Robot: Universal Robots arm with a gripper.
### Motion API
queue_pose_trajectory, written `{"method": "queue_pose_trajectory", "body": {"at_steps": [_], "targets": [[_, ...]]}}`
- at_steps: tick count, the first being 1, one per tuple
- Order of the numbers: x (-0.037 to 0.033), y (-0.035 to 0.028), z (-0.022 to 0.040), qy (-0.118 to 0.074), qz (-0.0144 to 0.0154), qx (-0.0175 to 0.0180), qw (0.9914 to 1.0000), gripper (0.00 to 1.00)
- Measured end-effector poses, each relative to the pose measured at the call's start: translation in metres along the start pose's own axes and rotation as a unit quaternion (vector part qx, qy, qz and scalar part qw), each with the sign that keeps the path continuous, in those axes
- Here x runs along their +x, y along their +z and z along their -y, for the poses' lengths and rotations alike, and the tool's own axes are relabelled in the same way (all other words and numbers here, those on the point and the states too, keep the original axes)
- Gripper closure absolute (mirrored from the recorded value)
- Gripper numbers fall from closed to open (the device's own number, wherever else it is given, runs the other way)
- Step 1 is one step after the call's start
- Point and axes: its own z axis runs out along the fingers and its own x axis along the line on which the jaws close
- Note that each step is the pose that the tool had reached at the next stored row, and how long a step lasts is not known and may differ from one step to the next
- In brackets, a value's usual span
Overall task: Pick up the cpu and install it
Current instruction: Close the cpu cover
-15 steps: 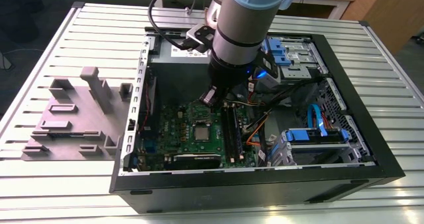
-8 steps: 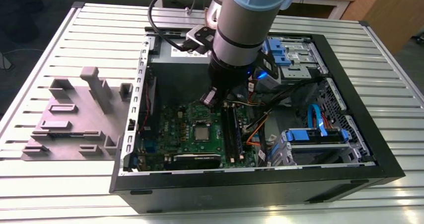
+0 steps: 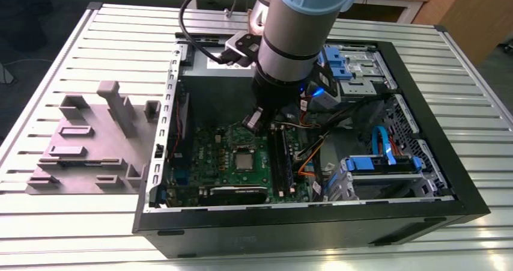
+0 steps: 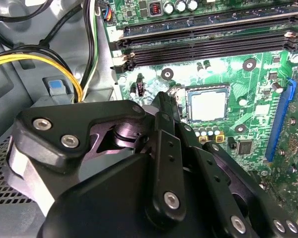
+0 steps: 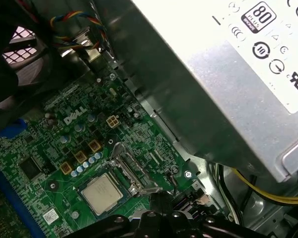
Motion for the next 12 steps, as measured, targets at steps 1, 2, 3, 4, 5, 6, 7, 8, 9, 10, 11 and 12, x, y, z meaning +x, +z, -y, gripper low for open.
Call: {"method": "queue_pose_trajectory", "body": {"at_steps": [1,2,3,4,5,6,7,8,9,10,11,12], "targets": [[0.0002,0.0000,0.0002,-0.001,-0.0001,0.0000,1.00000,0.90],[0.0004,-0.0001,0.0004,-0.002,-0.0002,0.0000,1.00000,0.90],[0.0006,-0.0001,0.0006,-0.002,-0.0003,0.0000,1.00000,0.90],[0.0007,-0.0001,0.0008,-0.003,-0.0003,0.0000,1.00000,0.90],[0.0007,-0.0001,0.0010,-0.004,-0.0004,-0.0001,0.99999,0.90],[0.0008,-0.0002,0.0012,-0.005,-0.0006,-0.0001,0.99999,0.90],[0.0008,-0.0002,0.0014,-0.006,-0.0006,-0.0001,0.99998,0.90],[0.0009,-0.0002,0.0016,-0.007,-0.0008,-0.0001,0.99997,0.90],[0.0010,-0.0002,0.0018,-0.008,-0.0009,-0.0001,0.99997,0.90],[0.0010,-0.0002,0.0019,-0.009,-0.0010,-0.0001,0.99996,0.90],[0.0009,-0.0002,0.0021,-0.009,-0.0010,-0.0001,0.99995,0.90],[0.0006,-0.0002,0.0025,-0.010,-0.0010,-0.0002,0.99995,0.90]]}}
